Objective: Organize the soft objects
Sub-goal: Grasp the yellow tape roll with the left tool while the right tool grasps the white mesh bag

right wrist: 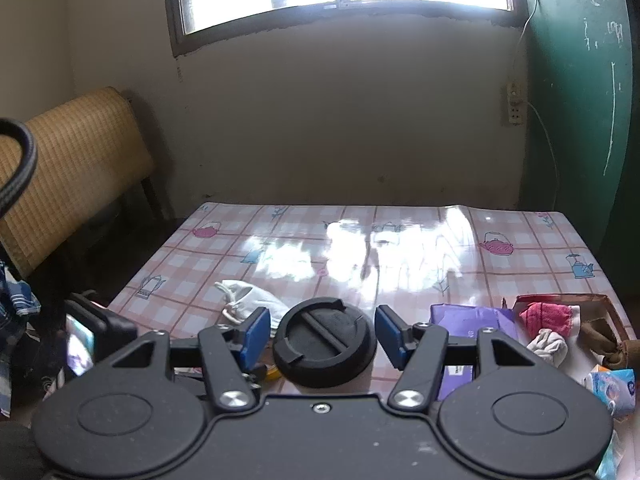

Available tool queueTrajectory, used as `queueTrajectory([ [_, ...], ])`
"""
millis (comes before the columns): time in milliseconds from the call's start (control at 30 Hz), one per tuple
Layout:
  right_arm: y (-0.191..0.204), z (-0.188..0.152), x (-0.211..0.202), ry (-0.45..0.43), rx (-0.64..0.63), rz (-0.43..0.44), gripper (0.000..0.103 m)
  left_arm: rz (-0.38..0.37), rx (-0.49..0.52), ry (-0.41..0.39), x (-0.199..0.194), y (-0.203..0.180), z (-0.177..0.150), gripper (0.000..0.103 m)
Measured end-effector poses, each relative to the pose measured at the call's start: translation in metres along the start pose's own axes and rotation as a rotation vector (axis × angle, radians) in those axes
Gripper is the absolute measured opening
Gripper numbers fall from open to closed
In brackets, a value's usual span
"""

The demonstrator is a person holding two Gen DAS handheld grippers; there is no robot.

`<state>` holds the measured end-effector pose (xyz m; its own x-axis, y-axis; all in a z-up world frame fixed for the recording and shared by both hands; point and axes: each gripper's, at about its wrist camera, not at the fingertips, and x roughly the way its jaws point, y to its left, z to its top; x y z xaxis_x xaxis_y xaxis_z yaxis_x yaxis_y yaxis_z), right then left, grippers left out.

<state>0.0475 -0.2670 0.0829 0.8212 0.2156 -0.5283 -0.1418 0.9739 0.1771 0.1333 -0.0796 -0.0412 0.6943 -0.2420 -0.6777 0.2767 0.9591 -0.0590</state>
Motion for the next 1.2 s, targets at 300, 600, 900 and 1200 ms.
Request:
queueTrajectory([
  [300,0.006,0.007,0.014,-0.008,-0.013,0.03,0.071,0.048,0.014,-0.02,0.034,-0.002,-0.004,0.082],
  [600,0.034,0.011,0.042,0.026,-0.034,0.089,0.071,0.156,-0.03,-0.044,-0.007,0.058,-0.028,0.061],
  [900,0.095,0.008,0.1,0.119,-0.108,0.152,0.076,0.209,-0.055,-0.076,-0.018,0.083,-0.034,0.079],
  [1200,0.133,-0.003,0.203,0.251,-0.209,-0.012,0.079,0.276,-0.115,-0.076,-0.04,0.095,-0.022,0.061],
])
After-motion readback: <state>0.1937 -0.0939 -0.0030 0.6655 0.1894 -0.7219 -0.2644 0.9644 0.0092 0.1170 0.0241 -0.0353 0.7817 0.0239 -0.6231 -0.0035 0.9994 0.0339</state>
